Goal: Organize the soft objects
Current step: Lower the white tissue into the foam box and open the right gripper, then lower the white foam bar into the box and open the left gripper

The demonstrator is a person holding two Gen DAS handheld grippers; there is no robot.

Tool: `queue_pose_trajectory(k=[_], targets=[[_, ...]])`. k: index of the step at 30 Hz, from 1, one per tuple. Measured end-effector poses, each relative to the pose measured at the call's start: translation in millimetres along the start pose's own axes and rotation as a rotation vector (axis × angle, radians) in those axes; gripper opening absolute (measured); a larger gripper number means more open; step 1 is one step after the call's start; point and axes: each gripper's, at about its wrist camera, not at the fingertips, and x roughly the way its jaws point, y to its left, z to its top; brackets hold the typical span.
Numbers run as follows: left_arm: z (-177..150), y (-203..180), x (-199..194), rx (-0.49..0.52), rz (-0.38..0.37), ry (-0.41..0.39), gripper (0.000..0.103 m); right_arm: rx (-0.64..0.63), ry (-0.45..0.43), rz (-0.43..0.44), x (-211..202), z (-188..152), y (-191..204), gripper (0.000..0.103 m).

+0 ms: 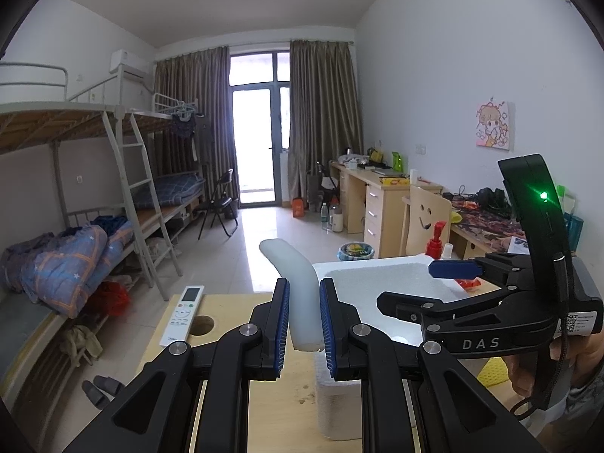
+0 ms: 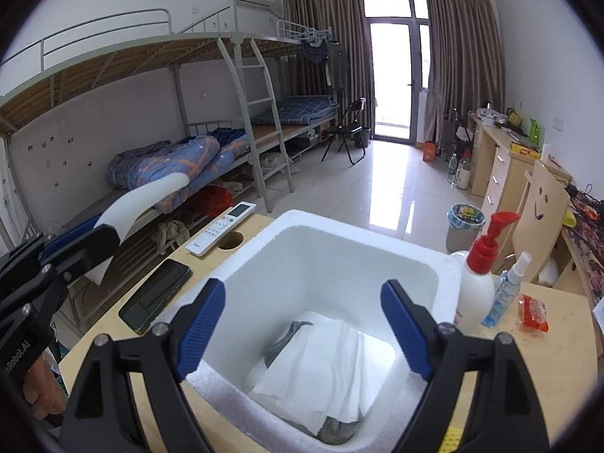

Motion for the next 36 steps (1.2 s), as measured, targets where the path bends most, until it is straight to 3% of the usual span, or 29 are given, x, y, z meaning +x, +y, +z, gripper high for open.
queue_pose_trajectory(k=[7, 11, 36], targets=[[2, -6, 8, 0.005, -0.023, 0.013, 0.017, 0.003, -0.028, -0.005, -15, 0, -7, 0.09], [4, -14, 13, 0.016, -0.039, 0.011, 0.017, 0.007, -0.045, -0.02, -24, -2, -13, 0.099], [12, -74, 53, 0.083, -0.158, 0.069, 0.017, 0.12, -0.093, -0.133, -75, -28, -77, 0.099]])
